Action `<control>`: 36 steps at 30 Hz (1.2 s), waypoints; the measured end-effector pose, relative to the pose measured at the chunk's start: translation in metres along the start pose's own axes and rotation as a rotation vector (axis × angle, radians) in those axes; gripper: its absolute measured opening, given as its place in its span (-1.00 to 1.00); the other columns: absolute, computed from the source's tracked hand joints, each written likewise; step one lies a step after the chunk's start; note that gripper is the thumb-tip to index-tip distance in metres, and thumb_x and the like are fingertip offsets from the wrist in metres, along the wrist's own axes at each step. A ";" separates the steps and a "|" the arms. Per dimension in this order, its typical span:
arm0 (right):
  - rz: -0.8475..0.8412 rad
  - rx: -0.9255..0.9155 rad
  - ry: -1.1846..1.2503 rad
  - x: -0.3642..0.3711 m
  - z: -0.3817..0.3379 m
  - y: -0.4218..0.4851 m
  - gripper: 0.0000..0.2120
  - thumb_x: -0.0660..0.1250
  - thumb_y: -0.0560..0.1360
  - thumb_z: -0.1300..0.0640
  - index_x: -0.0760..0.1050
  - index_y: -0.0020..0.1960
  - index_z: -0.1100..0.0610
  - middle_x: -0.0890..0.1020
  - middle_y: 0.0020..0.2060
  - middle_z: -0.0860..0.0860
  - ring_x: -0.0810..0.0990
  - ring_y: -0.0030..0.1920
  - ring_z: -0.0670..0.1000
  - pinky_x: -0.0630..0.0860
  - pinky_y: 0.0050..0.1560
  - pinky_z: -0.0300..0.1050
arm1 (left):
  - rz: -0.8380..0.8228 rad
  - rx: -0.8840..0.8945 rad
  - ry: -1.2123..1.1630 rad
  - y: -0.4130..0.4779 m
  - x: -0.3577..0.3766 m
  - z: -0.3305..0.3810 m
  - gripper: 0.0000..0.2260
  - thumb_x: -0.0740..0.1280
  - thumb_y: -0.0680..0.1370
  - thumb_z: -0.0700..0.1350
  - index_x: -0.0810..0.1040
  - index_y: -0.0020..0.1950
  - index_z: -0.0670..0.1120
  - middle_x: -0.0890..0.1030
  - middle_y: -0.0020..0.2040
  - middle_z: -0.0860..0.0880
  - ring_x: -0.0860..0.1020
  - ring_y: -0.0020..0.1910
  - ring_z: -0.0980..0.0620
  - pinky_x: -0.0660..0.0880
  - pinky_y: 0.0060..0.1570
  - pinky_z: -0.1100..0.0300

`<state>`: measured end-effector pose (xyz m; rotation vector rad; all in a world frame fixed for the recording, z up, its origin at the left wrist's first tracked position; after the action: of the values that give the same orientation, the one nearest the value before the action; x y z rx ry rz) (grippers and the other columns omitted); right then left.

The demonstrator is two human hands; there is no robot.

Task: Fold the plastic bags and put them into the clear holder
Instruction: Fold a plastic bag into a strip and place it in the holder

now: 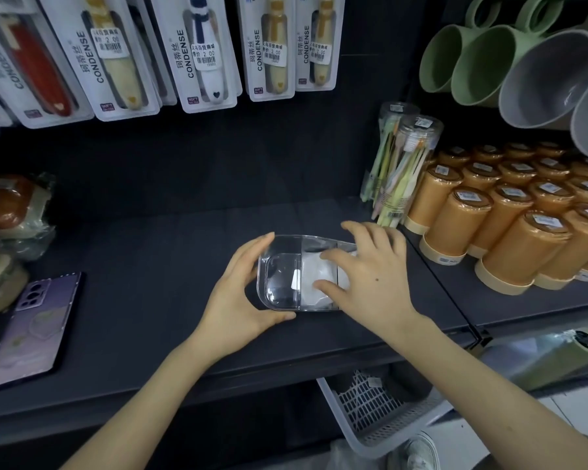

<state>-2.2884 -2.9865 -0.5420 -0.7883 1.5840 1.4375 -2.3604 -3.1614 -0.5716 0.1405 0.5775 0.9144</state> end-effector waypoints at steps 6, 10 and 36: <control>-0.210 0.014 -0.098 0.014 -0.008 0.011 -0.53 0.60 0.03 -0.20 0.70 -0.16 0.03 0.58 0.15 0.21 0.53 0.15 0.30 0.18 0.20 0.22 | -0.008 0.010 0.013 -0.002 0.000 0.002 -0.03 0.63 0.21 -0.29 0.26 0.43 0.29 0.30 0.36 0.35 0.36 0.37 0.23 0.36 0.30 0.35; -0.092 -0.051 -0.039 0.000 -0.005 0.008 -0.55 0.59 0.08 -0.21 0.68 -0.11 -0.02 0.54 0.23 0.18 0.49 0.23 0.27 0.10 0.30 0.28 | -0.019 0.005 0.012 -0.001 0.001 0.002 -0.02 0.63 0.21 -0.29 0.24 0.43 0.31 0.30 0.37 0.34 0.36 0.37 0.24 0.36 0.29 0.37; -0.158 0.176 0.042 -0.008 0.018 0.002 -0.62 0.53 0.24 -0.20 0.65 -0.01 -0.06 0.41 0.38 0.14 0.34 0.39 0.23 0.04 0.39 0.35 | -0.031 -0.120 -0.075 0.024 0.006 -0.008 -0.06 0.61 0.25 -0.27 0.19 0.38 0.35 0.34 0.39 0.25 0.33 0.37 0.32 0.34 0.29 0.38</control>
<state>-2.2832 -2.9691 -0.5340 -0.8239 1.6169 1.1590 -2.3785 -3.1437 -0.5720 0.0571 0.4523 0.9074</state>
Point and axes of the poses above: each hand's wrist, its own y-axis towards the middle knuckle, its own x-axis out of the palm, z = x × y, the point moved 4 cm from there along y, towards the middle knuckle
